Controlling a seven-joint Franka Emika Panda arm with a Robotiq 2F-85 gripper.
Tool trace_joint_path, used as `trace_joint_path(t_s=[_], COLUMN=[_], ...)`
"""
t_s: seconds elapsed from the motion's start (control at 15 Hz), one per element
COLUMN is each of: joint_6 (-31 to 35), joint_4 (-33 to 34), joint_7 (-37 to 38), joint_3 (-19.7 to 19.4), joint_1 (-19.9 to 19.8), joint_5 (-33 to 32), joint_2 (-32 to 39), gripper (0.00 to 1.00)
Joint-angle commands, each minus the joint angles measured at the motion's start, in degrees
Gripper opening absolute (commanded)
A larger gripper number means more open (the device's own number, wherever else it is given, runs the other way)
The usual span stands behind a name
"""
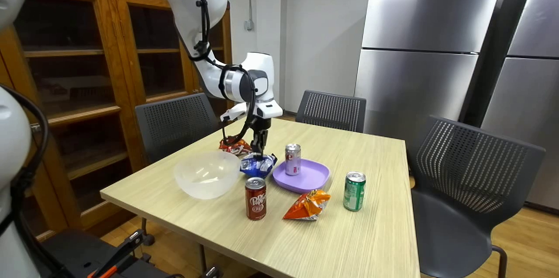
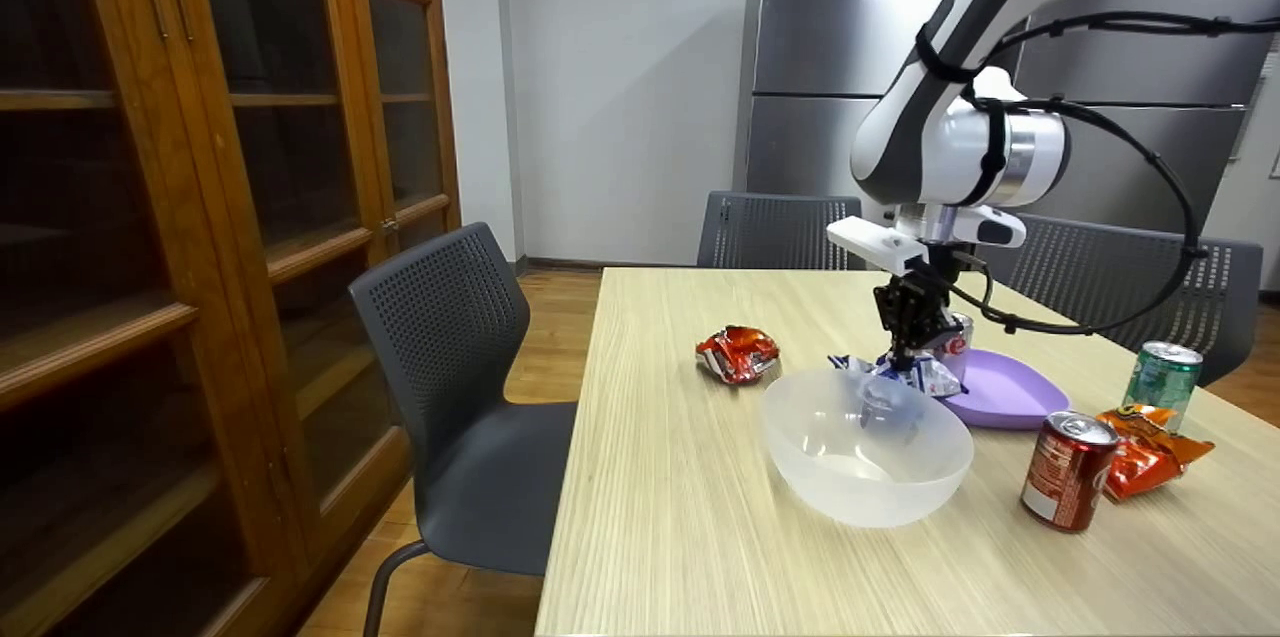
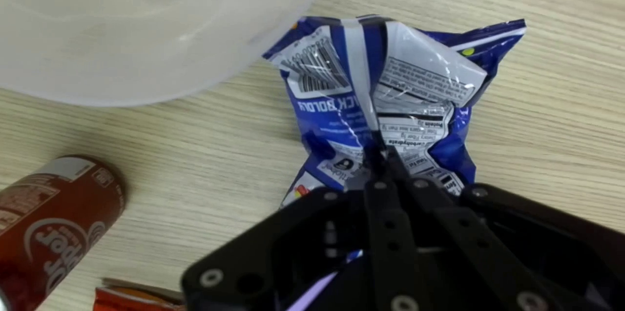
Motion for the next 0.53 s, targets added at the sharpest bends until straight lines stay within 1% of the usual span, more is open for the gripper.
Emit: trace_joint_path(t_s=[0.0, 0.47], joint_6=[1.4, 3.7], joint_4=[-3.2, -6.5], joint_7=[2.1, 2.4], joint_3=[-0.7, -0.5], joint_1=[1.8, 3.5], joint_5=[-2.6, -6.4], joint_2=[-5.2, -11.7], gripper=[0.00, 0.00])
